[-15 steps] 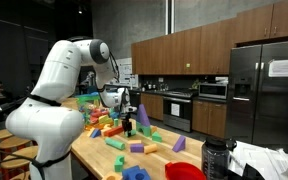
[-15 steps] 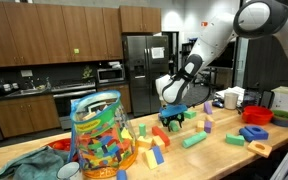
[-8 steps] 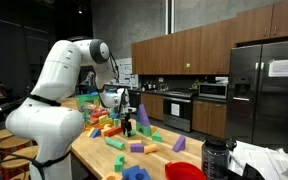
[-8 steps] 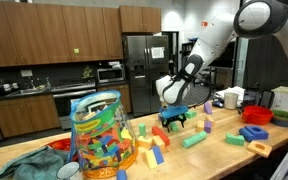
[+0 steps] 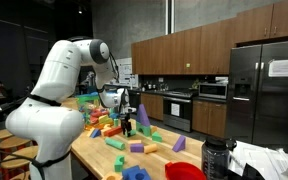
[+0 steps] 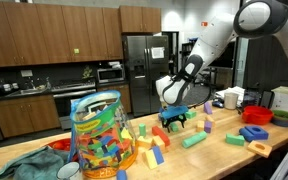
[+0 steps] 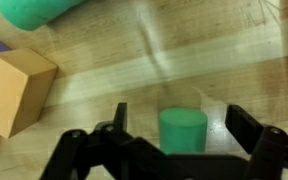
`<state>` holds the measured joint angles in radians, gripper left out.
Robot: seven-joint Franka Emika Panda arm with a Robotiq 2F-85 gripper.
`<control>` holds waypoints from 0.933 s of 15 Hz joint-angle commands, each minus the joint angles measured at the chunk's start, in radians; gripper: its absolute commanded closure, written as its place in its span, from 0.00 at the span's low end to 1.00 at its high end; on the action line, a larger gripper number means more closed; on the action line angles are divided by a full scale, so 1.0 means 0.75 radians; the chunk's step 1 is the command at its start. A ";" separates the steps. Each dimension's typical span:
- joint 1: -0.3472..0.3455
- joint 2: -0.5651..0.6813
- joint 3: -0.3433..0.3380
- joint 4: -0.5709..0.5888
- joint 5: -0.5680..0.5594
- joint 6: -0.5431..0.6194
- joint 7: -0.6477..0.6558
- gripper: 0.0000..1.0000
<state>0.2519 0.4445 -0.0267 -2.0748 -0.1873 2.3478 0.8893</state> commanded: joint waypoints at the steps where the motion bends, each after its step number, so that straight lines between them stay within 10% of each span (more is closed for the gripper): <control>1: 0.001 0.000 -0.001 0.002 0.001 -0.002 -0.001 0.00; 14: -0.006 -0.018 0.006 -0.045 0.017 -0.005 -0.009 0.00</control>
<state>0.2516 0.4443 -0.0264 -2.0773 -0.1872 2.3496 0.8895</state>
